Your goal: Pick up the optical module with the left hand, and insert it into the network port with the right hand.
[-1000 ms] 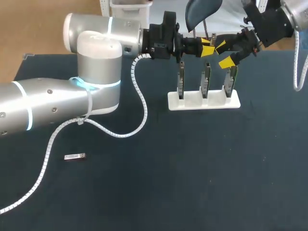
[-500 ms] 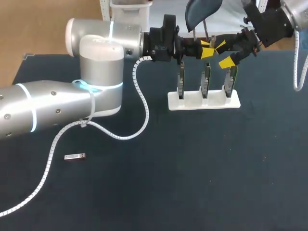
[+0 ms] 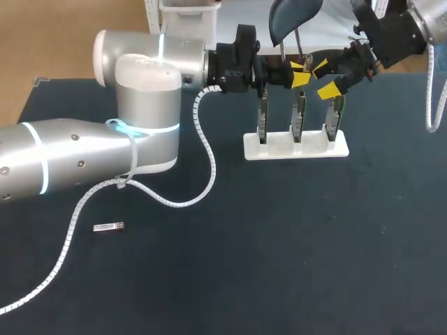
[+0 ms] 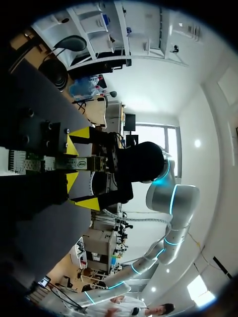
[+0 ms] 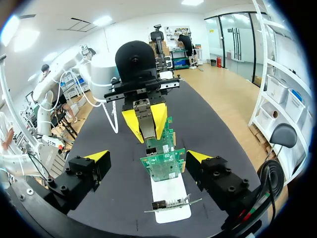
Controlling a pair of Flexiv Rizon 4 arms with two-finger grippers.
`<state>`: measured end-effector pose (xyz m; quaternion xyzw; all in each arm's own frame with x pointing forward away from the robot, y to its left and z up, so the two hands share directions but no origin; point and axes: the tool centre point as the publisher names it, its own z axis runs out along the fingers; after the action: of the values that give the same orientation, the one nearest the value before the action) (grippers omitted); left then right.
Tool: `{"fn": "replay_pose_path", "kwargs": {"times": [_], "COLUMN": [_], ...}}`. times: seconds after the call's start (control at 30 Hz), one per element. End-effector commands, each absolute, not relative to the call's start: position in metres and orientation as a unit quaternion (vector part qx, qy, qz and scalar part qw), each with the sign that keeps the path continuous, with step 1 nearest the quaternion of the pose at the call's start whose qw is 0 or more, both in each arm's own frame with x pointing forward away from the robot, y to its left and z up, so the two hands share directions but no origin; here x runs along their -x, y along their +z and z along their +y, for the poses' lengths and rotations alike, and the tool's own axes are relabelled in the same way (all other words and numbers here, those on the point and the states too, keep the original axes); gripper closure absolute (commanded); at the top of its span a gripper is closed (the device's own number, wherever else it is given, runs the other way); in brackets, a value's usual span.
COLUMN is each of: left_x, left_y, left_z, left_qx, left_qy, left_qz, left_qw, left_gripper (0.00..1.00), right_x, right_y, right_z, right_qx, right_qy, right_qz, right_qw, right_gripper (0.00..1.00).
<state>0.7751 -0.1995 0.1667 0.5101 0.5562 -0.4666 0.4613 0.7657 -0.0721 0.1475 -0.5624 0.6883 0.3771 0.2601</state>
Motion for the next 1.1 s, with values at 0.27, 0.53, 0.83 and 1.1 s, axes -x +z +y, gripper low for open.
{"fn": "replay_pose_path", "kwargs": {"times": [0.27,0.53,0.83,1.1], "left_x": [-0.7702,-0.771,-0.7715,-0.7687], "left_y": [0.166,0.1656,0.1643,0.1652], "left_z": [-0.1964,-0.1958,-0.1966,-0.1976], "left_qx": [-0.503,-0.504,-0.499,-0.487], "left_qy": [-0.467,-0.466,-0.477,-0.49], "left_qz": [0.56,0.562,0.562,0.567], "left_qw": [0.465,0.462,0.456,0.449], "left_gripper": [1.0,1.0,1.0,1.0], "right_x": [-0.7642,-0.7642,-0.7642,-0.7642], "right_y": [0.1476,0.1476,0.1476,0.1476], "right_z": [-0.0718,-0.0718,-0.0718,-0.0718], "right_qx": [0.562,0.562,0.562,0.562], "right_qy": [0.376,0.376,0.376,0.376], "right_qz": [0.689,0.689,0.689,0.689], "right_qw": [0.262,0.262,0.262,0.262], "right_gripper": [0.0,0.0,0.0,0.0]}}
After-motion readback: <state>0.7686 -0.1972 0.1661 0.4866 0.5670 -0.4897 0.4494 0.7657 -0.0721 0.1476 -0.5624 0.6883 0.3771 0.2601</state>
